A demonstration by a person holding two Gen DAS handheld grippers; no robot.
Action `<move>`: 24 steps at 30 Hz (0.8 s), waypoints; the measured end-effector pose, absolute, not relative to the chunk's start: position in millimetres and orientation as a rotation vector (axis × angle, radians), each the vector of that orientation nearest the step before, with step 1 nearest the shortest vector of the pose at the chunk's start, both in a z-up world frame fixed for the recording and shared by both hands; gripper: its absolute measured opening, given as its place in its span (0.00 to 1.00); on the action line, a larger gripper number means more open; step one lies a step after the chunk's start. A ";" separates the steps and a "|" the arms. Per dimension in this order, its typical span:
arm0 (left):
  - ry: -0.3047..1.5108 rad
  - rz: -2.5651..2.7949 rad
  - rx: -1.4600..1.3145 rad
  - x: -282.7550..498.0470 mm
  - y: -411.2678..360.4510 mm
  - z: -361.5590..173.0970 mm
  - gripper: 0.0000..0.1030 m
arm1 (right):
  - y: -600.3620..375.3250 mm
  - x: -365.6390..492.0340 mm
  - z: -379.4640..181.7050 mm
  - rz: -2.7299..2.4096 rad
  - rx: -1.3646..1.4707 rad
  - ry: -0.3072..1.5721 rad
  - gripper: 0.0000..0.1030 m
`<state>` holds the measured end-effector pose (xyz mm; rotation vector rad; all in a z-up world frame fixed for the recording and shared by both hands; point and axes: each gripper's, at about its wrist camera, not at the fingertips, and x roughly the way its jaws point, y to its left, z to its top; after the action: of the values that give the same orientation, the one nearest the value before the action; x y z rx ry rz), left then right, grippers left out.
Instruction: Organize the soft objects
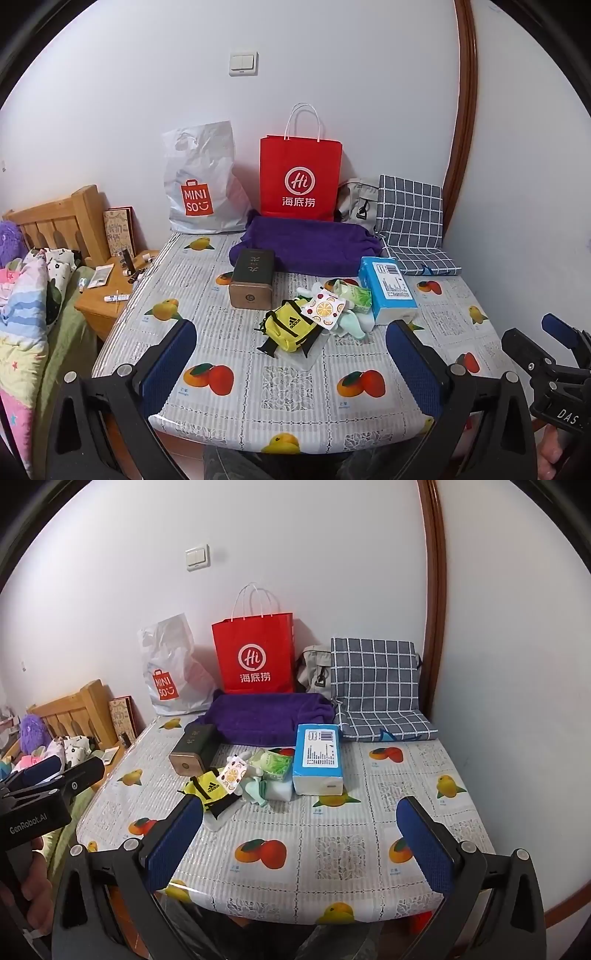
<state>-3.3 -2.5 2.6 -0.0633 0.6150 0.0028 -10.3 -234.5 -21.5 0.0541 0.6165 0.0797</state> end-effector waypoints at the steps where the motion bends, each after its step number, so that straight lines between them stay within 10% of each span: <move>1: 0.614 0.004 -0.063 -3.4 -2.6 2.6 1.00 | -234.8 -10.5 -21.7 0.079 0.054 0.616 1.00; 24: 0.617 0.004 -0.071 -4.4 0.2 7.4 1.00 | -235.9 -16.8 -16.5 0.076 0.068 0.600 1.00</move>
<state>-4.4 0.2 7.4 -0.0706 0.6174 0.0042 -16.8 -235.9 -16.5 0.0684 0.6002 0.0763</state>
